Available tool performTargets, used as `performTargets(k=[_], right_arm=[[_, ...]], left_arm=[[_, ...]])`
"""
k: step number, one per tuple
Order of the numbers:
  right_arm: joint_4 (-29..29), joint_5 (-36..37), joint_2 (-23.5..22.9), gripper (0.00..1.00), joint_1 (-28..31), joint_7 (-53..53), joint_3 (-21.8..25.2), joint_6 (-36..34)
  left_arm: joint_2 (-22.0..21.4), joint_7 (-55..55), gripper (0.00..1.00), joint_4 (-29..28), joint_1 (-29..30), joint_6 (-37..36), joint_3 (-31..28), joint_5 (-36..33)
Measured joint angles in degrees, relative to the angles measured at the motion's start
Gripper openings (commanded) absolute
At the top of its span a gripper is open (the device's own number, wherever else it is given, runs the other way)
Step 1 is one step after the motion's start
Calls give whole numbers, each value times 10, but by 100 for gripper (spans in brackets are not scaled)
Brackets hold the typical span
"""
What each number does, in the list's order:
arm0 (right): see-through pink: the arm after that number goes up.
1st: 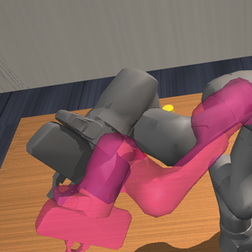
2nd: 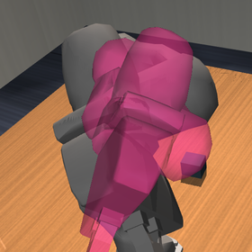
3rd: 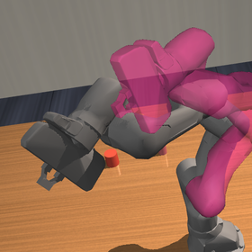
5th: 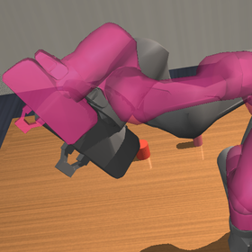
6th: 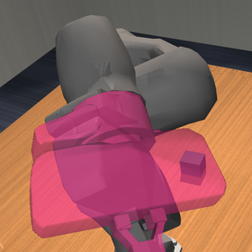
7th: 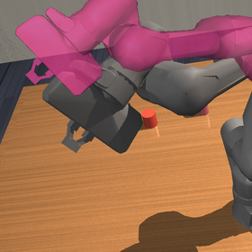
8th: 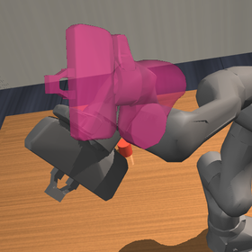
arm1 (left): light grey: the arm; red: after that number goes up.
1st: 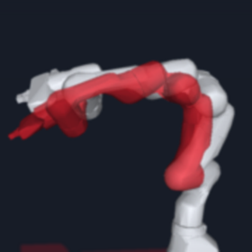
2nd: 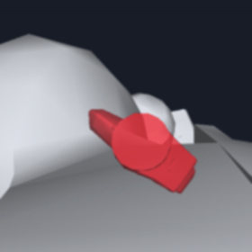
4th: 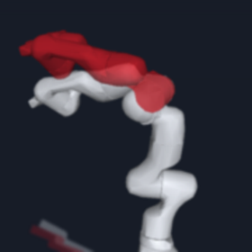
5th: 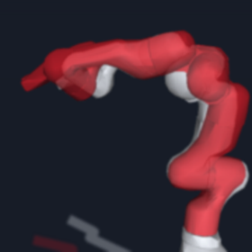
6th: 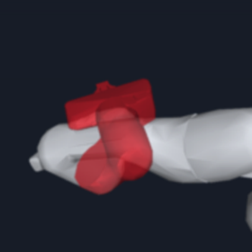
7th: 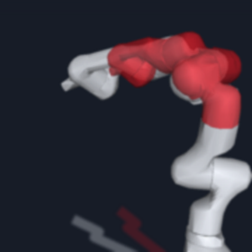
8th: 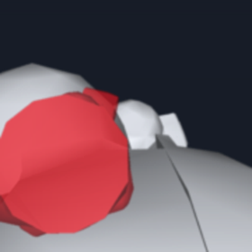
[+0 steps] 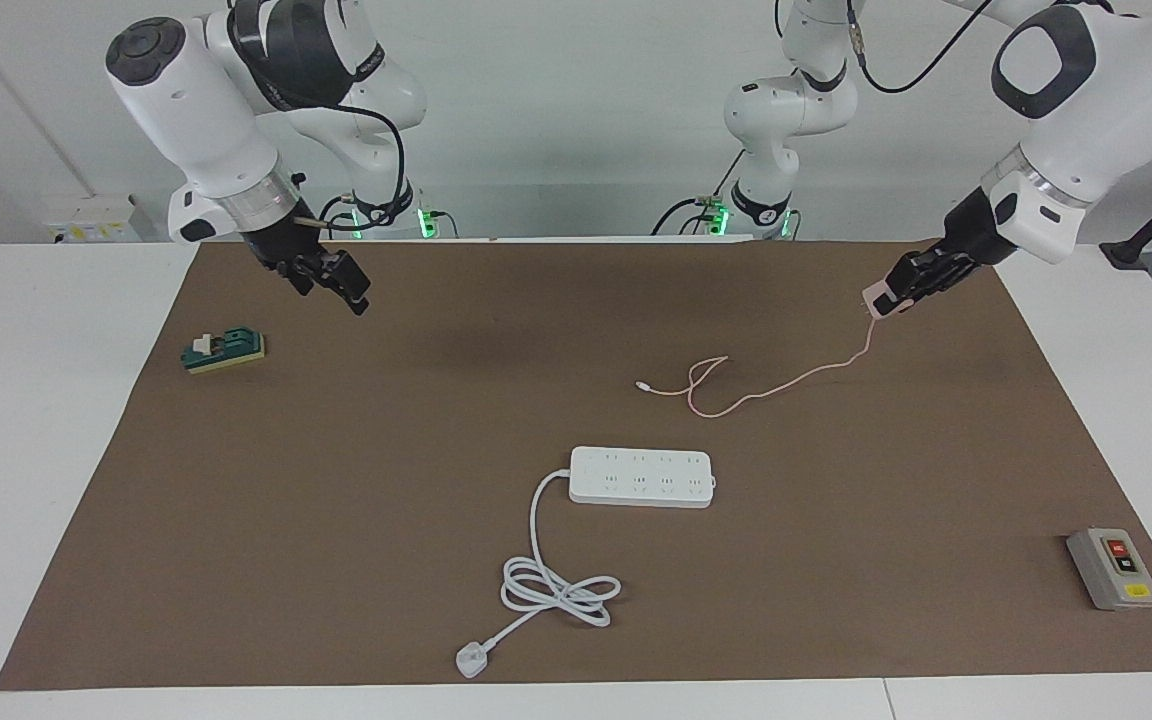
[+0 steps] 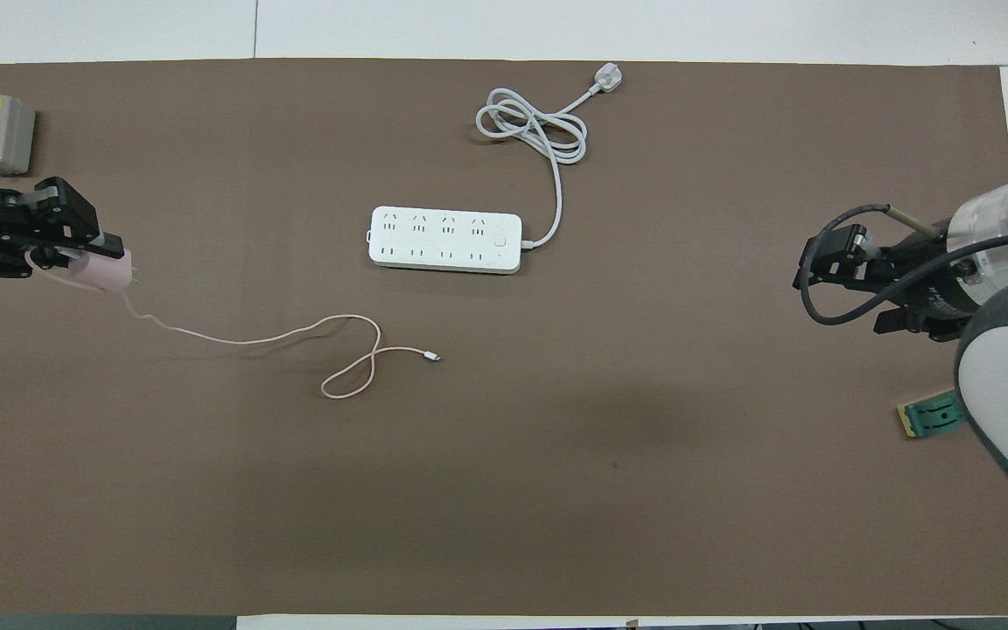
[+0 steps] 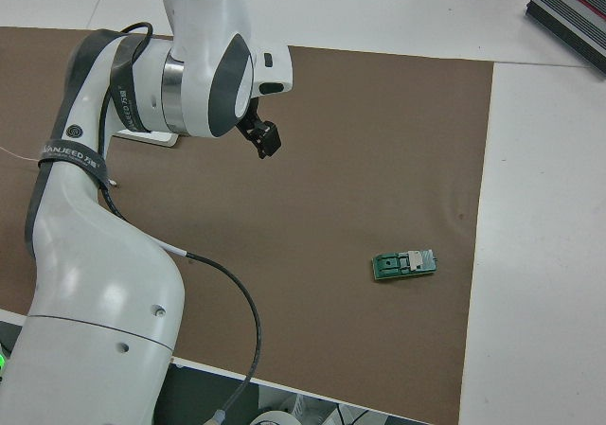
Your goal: Plug charger into power strip
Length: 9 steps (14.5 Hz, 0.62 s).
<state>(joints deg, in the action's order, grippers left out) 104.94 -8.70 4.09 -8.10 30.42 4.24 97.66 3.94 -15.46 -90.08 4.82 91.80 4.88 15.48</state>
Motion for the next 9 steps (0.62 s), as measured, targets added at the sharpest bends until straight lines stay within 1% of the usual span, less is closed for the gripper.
performTargets(k=[2, 4, 6, 7, 9], right_arm=[[0, 1, 0, 100, 0, -14, -15, 18], [1, 16, -1, 100, 0, -85, -24, 24], [2, 44, -6, 100, 8, -160, -22, 24], [0, 52, -11, 100, 14, -180, -21, 24], [-20, 57, -25, 100, 19, -196, -21, 11]], left_arm=[[3, -11, 0, 13, 0, 15, 0, -23], [3, -40, 0, 22, 0, 28, -1, -46], [1, -72, 0, 27, 0, 30, 0, -66], [0, -103, 0, 28, 0, 30, 0, -75], [-1, -208, 0, 28, 0, 28, 1, -84]])
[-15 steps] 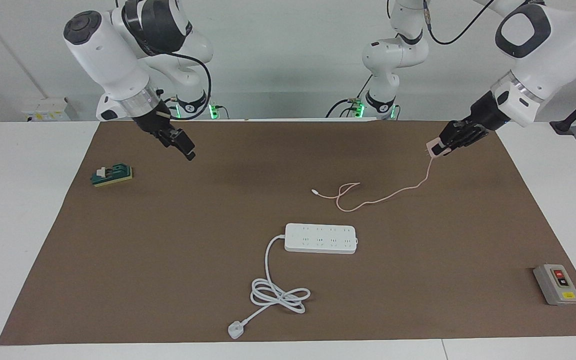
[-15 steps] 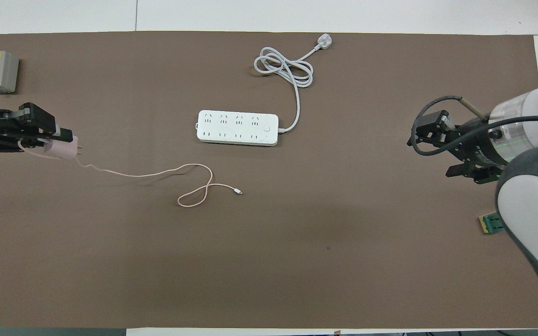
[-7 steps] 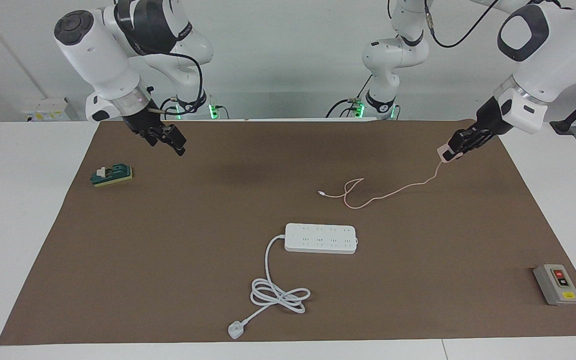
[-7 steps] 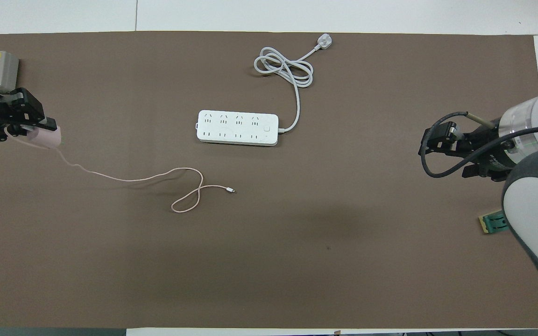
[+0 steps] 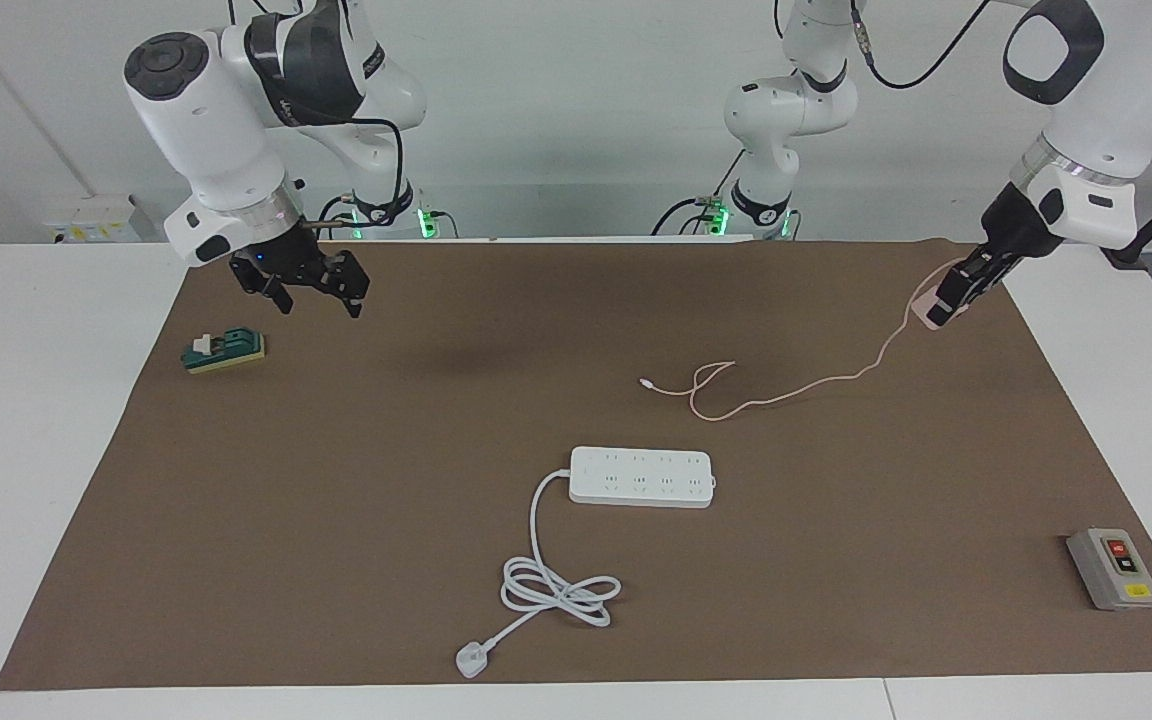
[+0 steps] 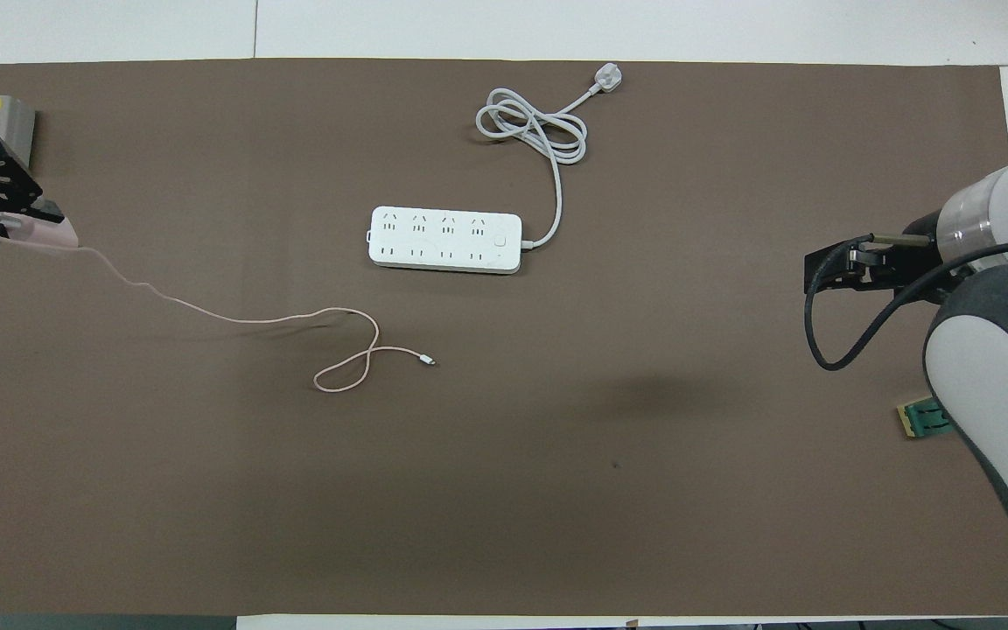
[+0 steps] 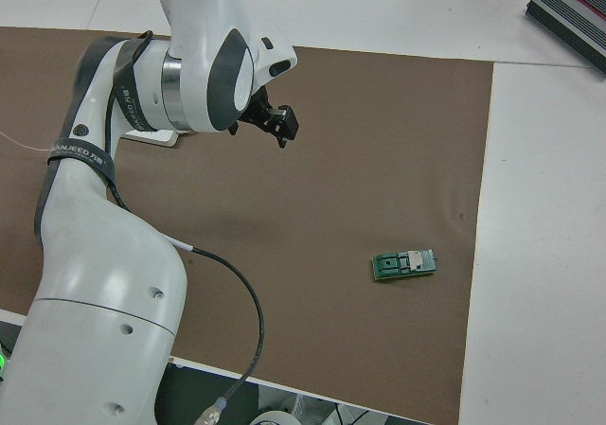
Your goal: Plug charger into power strip
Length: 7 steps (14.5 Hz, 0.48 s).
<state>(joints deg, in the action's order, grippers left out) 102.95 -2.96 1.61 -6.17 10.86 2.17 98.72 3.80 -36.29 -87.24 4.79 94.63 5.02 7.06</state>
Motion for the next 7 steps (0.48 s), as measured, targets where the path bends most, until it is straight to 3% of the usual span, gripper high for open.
performTargets(k=[7], right_arm=[[-17, 1, -4, 100, 6, -49, 21, -38]], left_arm=[[-1, -237, 0, 1, -23, -5, 3, -5]])
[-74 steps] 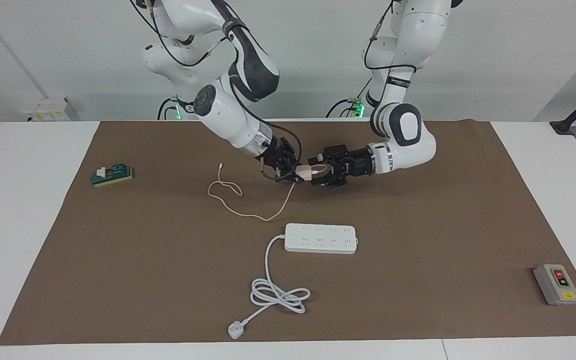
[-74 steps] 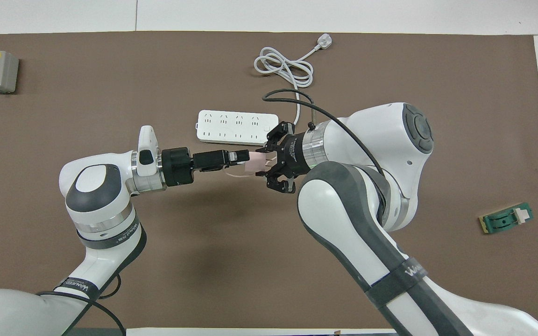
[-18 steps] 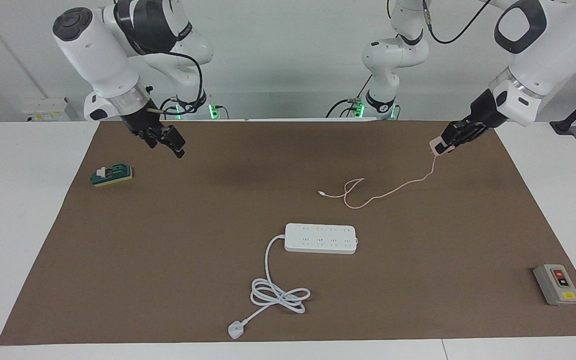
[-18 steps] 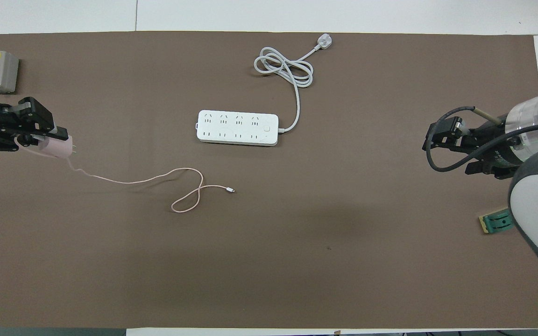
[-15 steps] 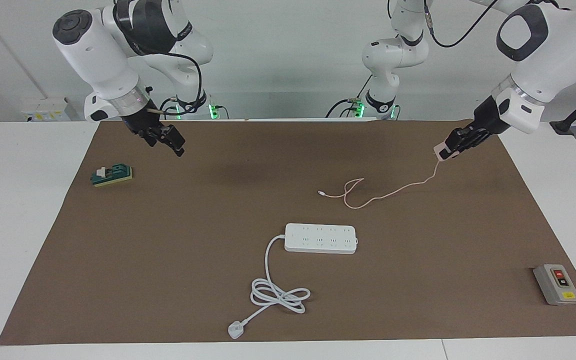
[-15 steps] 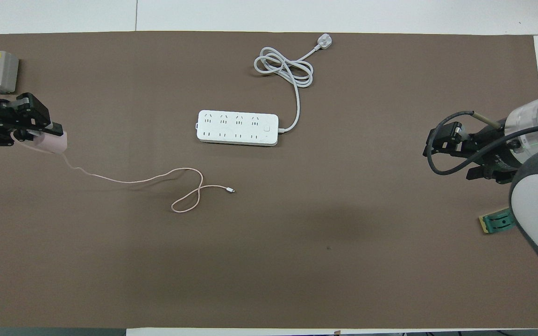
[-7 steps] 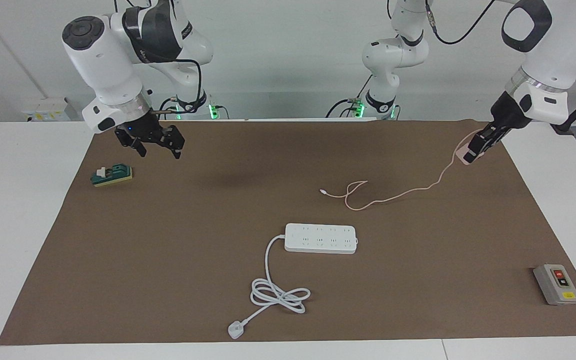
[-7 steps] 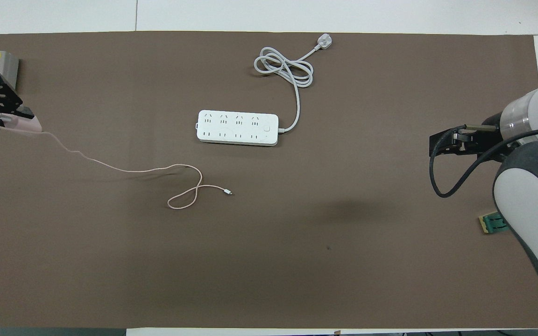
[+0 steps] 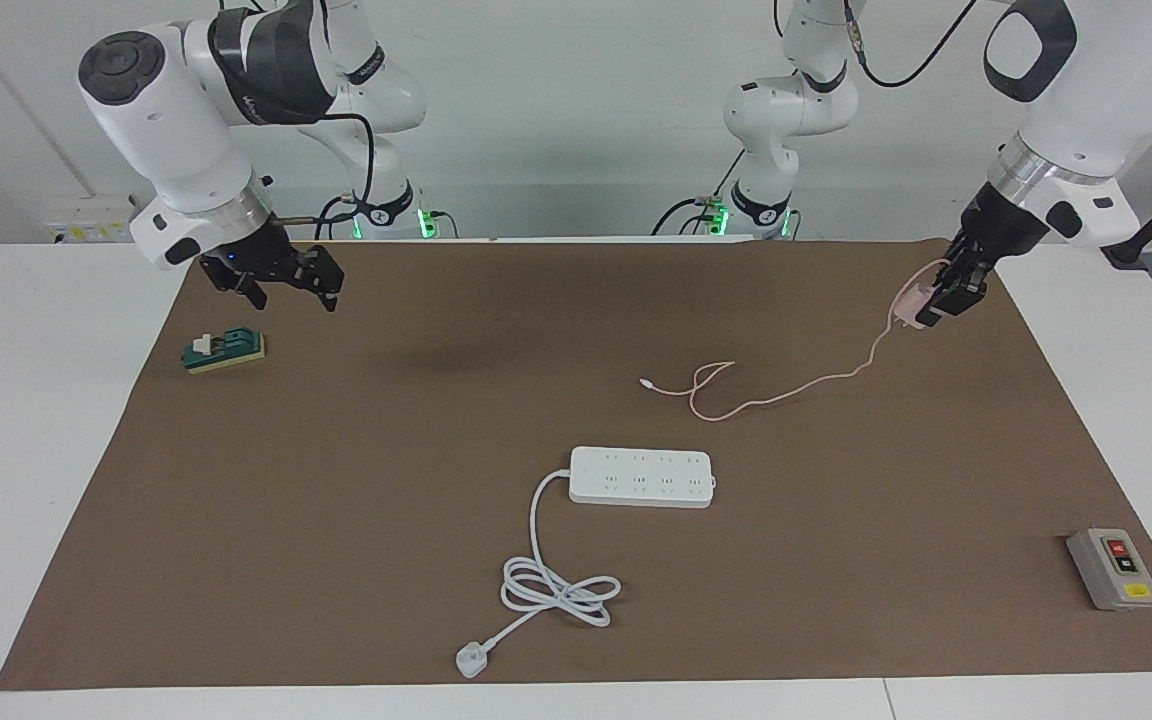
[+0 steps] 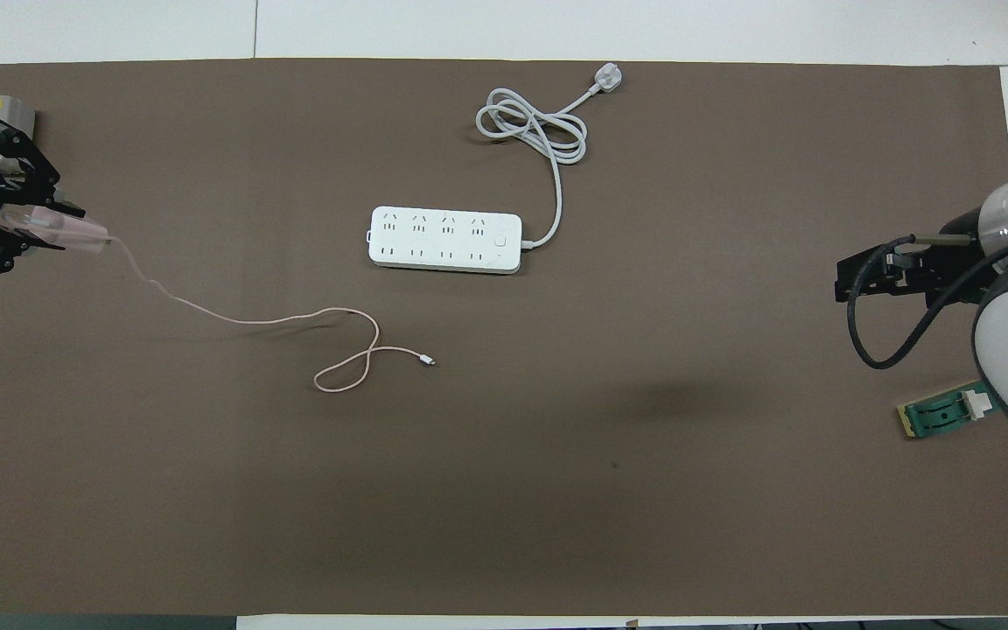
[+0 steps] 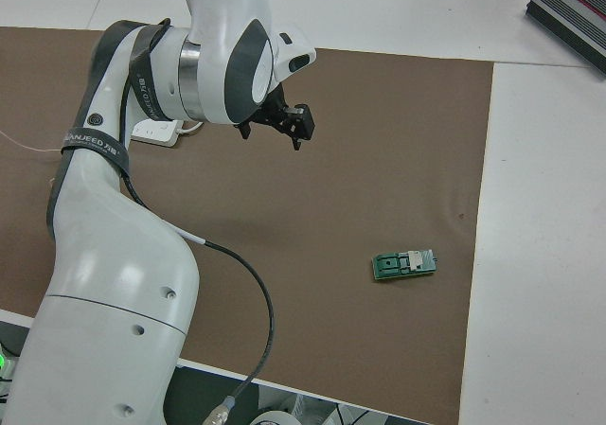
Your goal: Plug charger into power strip
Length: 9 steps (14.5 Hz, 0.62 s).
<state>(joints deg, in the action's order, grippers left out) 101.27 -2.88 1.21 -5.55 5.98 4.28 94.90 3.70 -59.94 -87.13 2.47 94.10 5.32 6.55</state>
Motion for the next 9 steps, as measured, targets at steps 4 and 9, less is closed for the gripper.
performTargets(k=[4, 9], right_arm=[[0, 0, 0, 100, 0, -6, 3, 0], [-1, 0, 3, 100, 0, -13, 12, 0]], left_arm=[[3, -15, 0, 0, 2, -6, -7, 0], [3, -110, 0, 0, 3, -16, -11, 0]])
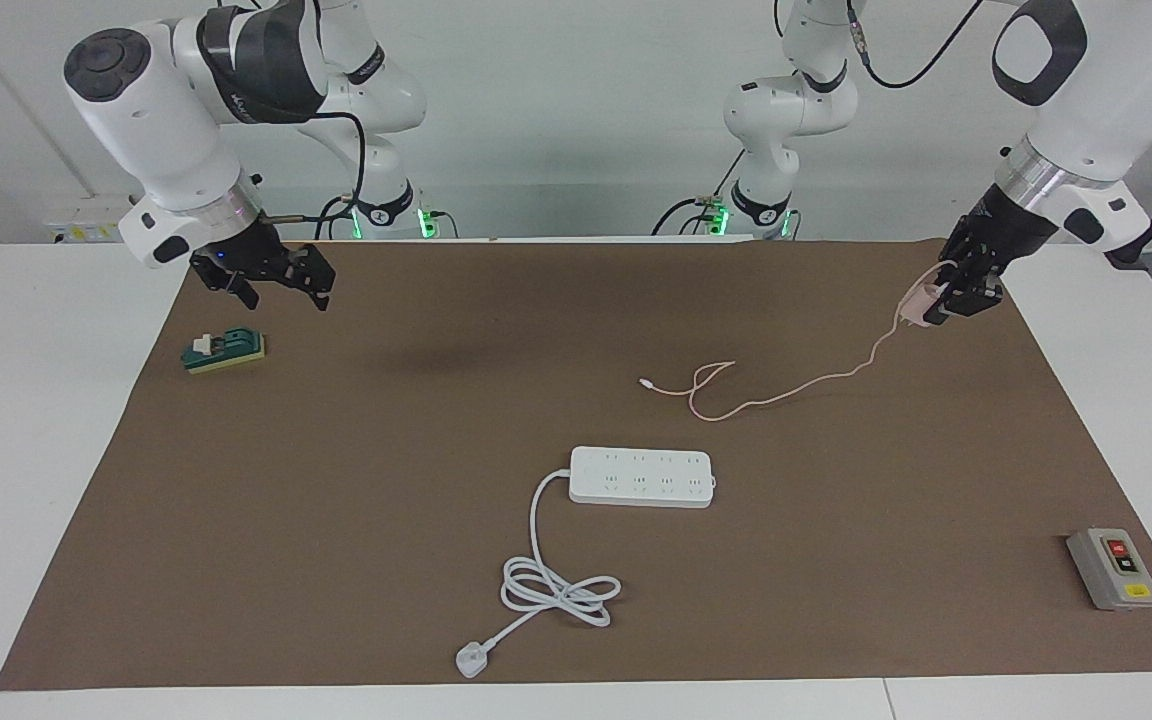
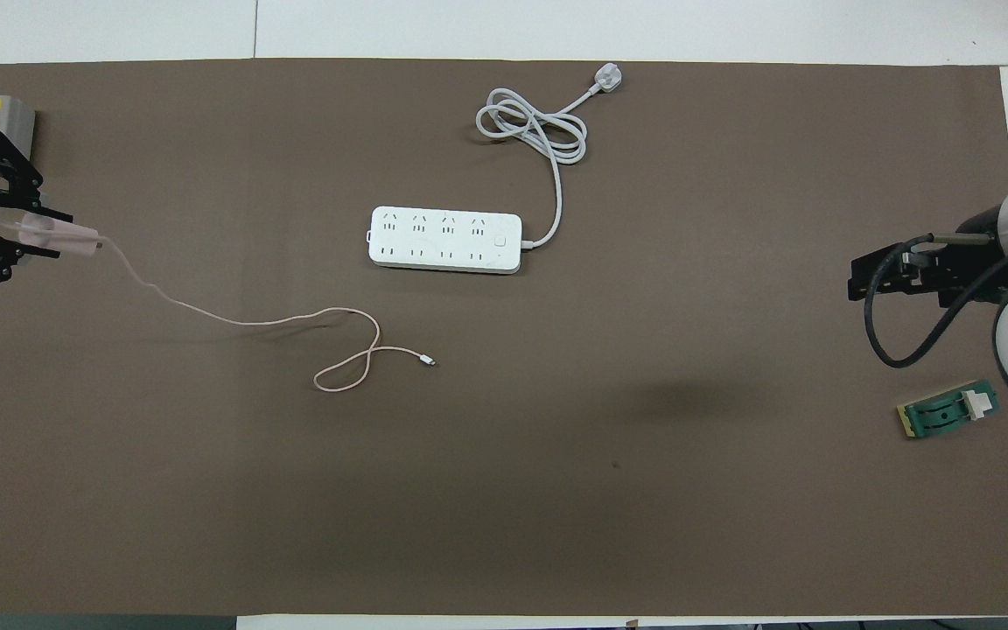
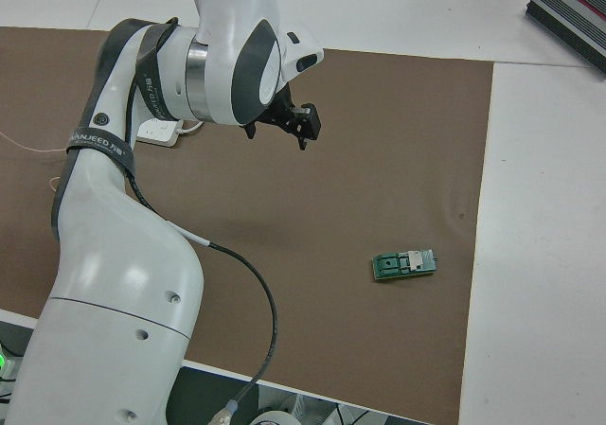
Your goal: Plug charger into power strip
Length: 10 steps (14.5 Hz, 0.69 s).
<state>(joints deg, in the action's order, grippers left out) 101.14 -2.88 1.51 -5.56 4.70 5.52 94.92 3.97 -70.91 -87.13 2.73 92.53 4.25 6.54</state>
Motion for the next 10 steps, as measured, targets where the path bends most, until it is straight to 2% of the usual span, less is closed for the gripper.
performTargets(k=[3, 6, 8, 10], right_arm=[[-3, 0, 5, 100, 0, -32, 2, 0], [-4, 0, 8, 100, 0, -34, 4, 0], [-11, 0, 8, 100, -1, -34, 19, -4], [-17, 0, 11, 100, -1, -38, 33, -8]], left_arm=[[12, -52, 0, -1, -10, 5, 5, -25], [54, -170, 0, -1, -94, 48, 11, -132], [81, -238, 0, -1, -147, 78, 14, -173], [90, -251, 0, -3, -177, 78, 15, -207]])
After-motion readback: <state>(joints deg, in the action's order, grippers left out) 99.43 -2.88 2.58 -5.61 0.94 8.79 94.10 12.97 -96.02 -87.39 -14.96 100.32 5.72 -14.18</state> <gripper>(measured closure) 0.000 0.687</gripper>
